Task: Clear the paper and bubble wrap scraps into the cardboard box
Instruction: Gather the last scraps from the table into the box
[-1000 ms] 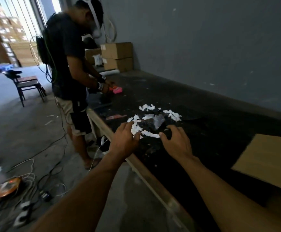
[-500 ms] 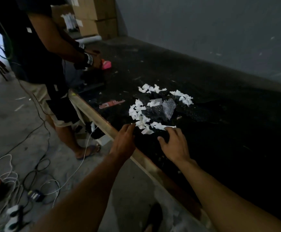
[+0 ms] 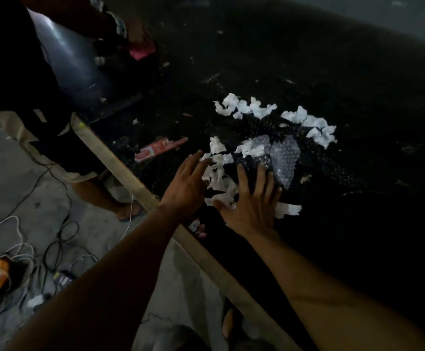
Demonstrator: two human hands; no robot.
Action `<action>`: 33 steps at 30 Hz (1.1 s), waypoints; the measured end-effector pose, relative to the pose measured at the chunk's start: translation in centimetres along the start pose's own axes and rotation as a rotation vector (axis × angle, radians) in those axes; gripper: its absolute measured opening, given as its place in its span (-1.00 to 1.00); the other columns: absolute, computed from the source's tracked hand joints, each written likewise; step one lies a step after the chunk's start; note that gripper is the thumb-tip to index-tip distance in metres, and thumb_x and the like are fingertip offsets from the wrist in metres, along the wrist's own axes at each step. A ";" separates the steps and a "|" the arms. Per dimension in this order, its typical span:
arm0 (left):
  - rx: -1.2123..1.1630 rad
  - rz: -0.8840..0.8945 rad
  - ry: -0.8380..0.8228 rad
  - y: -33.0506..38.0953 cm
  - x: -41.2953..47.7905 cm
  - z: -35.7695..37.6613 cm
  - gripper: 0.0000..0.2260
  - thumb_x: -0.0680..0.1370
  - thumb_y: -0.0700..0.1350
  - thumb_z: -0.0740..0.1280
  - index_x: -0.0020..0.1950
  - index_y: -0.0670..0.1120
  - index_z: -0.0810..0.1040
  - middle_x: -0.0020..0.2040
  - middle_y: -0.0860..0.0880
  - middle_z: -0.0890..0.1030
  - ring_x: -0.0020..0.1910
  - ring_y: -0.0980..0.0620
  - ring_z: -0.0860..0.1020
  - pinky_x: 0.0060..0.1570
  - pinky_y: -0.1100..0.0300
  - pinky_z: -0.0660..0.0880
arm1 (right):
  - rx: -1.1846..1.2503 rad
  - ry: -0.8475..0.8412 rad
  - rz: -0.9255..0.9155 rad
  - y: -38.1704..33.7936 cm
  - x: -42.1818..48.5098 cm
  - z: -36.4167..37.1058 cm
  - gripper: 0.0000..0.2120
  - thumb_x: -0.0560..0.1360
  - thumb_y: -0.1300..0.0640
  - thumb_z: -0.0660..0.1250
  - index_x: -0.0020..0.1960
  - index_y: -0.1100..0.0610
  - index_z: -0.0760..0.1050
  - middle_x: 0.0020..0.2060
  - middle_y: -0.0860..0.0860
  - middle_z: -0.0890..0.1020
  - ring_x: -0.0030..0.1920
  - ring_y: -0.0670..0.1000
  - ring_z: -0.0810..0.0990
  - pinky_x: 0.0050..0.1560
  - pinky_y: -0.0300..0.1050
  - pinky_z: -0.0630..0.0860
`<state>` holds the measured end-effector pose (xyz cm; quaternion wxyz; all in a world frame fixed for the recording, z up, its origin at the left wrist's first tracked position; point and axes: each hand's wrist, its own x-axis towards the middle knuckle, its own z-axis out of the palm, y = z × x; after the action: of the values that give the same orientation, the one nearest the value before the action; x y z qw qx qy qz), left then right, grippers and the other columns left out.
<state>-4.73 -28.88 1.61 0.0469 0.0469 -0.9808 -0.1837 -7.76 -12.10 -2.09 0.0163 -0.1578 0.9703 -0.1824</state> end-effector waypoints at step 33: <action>0.000 0.554 -0.116 -6.1 7.7 5.4 -0.82 0.42 -0.04 0.26 -0.04 -0.05 0.52 -0.15 -0.07 0.59 -0.10 -0.16 0.51 -0.15 0.00 0.37 | 0.018 0.398 0.680 -3.7 -0.2 3.6 -0.59 0.39 -0.25 0.26 0.01 0.04 0.60 0.10 0.16 0.45 0.11 0.21 0.43 0.09 0.13 0.46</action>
<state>-12.44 -33.52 -5.02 0.0390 -0.2338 -0.9572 -0.1663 -6.13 -16.60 -4.11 -0.1111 0.2112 0.9498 -0.2022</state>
